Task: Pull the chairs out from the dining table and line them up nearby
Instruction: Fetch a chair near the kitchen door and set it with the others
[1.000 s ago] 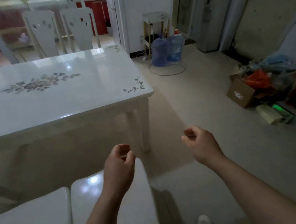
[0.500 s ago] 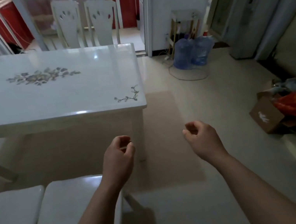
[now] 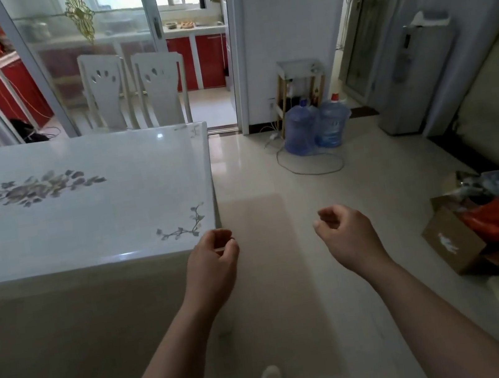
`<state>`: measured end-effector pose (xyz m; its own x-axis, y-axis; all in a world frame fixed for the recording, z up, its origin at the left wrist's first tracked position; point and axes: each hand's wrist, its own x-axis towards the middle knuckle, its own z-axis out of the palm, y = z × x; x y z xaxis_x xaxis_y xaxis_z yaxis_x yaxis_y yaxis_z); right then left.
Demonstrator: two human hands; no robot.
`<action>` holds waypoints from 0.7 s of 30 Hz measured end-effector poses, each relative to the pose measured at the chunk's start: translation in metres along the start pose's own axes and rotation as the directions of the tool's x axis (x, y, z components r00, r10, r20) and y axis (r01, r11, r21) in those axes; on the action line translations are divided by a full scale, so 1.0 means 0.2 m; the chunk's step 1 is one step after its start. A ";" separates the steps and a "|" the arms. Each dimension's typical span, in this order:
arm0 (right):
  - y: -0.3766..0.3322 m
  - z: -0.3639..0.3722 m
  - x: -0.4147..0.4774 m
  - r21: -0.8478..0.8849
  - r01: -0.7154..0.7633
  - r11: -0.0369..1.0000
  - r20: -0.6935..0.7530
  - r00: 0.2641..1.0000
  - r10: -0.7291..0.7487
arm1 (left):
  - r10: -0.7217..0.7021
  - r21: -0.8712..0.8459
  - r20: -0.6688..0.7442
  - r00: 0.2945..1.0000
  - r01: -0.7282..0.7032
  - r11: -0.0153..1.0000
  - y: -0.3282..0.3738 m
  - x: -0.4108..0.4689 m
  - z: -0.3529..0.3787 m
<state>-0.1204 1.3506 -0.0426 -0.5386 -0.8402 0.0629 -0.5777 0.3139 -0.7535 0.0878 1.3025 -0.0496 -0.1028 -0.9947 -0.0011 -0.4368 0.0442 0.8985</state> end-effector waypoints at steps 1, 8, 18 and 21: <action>0.00 0.00 0.09 -0.003 0.008 1.000 0.006 1.000 -0.008 | 0.007 0.000 -0.004 1.000 -0.007 1.000 0.02 0.09 0.03; -0.12 0.01 0.88 0.009 0.036 0.999 0.036 0.999 -0.036 | 0.017 0.019 -0.051 0.999 -0.016 1.000 0.24 0.81 0.21; -0.19 0.05 1.92 0.025 0.085 0.996 0.054 0.995 -0.086 | 0.057 0.027 -0.055 0.997 -0.055 0.998 0.52 1.72 0.56; -0.14 0.09 2.22 0.031 0.099 0.995 0.088 0.991 -0.102 | 0.051 0.028 -0.072 0.996 -0.049 0.998 0.55 1.97 0.70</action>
<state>-0.3322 0.9611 -0.0052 -0.4206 -0.9036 0.0813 -0.6091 0.2149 -0.7634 -0.1257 0.9284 -0.0125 -0.0605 -0.9953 0.0762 -0.4560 0.0955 0.8848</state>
